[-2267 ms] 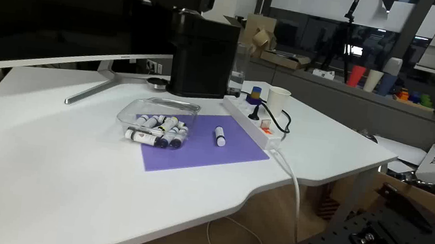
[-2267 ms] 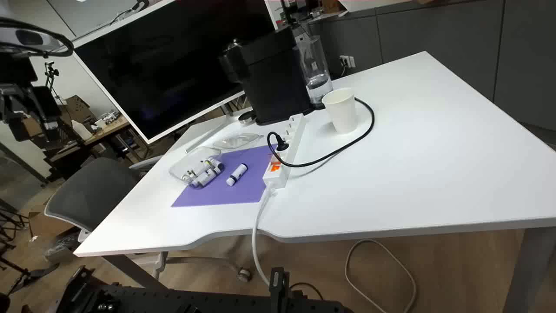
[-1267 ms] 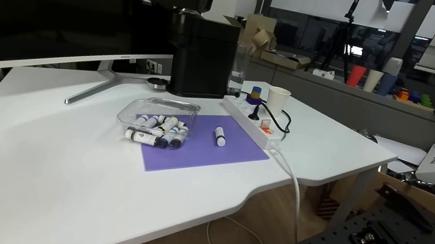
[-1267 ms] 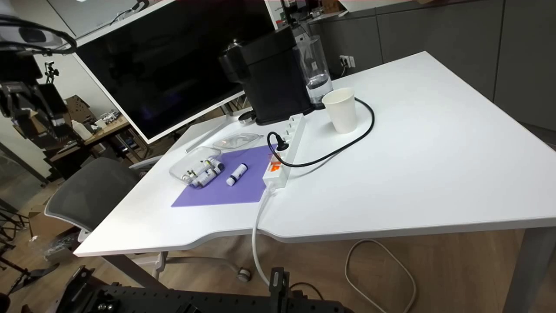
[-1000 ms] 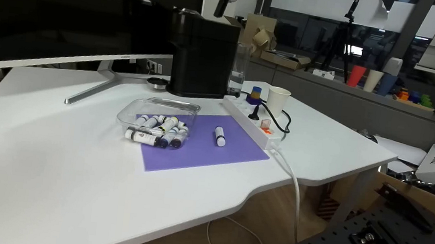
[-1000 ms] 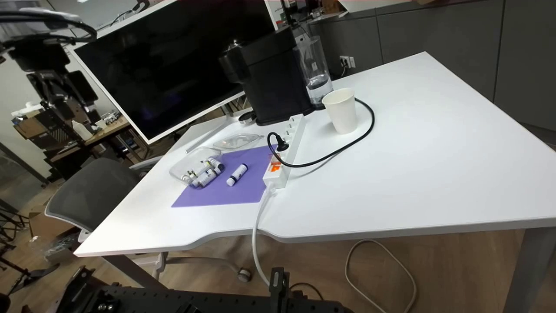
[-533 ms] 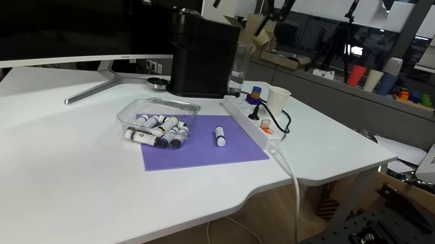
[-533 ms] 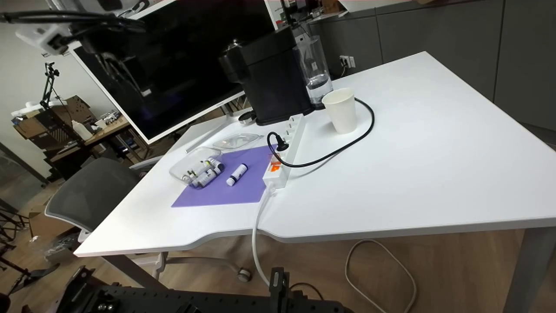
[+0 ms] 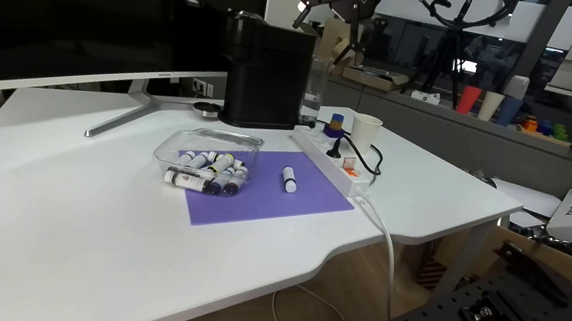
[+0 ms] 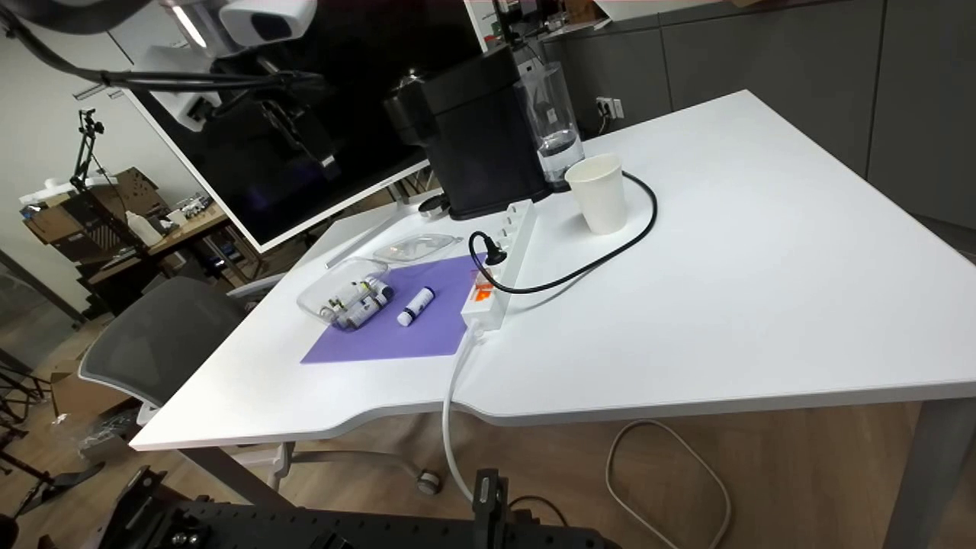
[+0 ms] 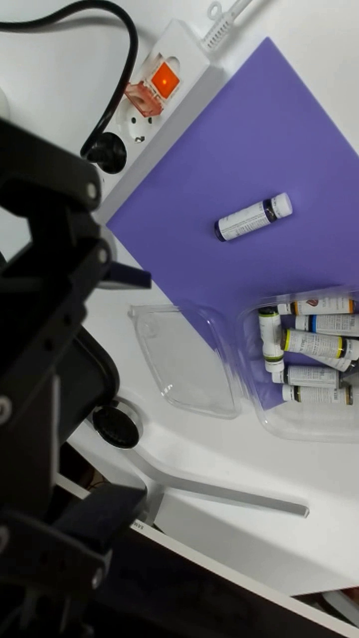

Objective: Close the clear container

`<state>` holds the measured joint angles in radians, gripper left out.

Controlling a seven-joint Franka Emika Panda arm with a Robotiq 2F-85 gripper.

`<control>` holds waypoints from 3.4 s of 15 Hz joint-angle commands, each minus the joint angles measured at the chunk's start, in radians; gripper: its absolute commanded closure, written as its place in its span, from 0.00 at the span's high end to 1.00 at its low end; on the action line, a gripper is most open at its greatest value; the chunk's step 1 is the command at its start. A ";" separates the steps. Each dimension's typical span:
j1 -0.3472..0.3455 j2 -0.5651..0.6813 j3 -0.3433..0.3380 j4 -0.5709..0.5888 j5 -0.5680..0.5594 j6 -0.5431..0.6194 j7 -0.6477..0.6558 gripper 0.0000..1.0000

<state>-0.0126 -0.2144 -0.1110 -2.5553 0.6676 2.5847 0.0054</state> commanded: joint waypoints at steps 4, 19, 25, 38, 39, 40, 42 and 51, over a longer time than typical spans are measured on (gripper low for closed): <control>0.002 -0.012 0.010 -0.009 0.002 -0.001 0.000 1.00; -0.132 0.479 -0.051 0.376 0.218 -0.296 -0.204 1.00; -0.137 0.706 0.002 0.586 0.156 -0.367 -0.131 1.00; -0.098 0.856 0.099 0.665 0.166 -0.149 -0.090 1.00; -0.101 0.865 0.105 0.668 0.169 -0.143 -0.100 1.00; -0.102 0.878 0.111 0.675 0.170 -0.138 -0.107 1.00; -0.106 0.900 0.122 0.685 0.171 -0.123 -0.117 1.00; -0.137 0.975 0.205 0.710 0.191 0.054 -0.252 1.00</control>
<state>-0.1064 0.7366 0.0413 -1.8765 0.8439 2.5971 -0.1797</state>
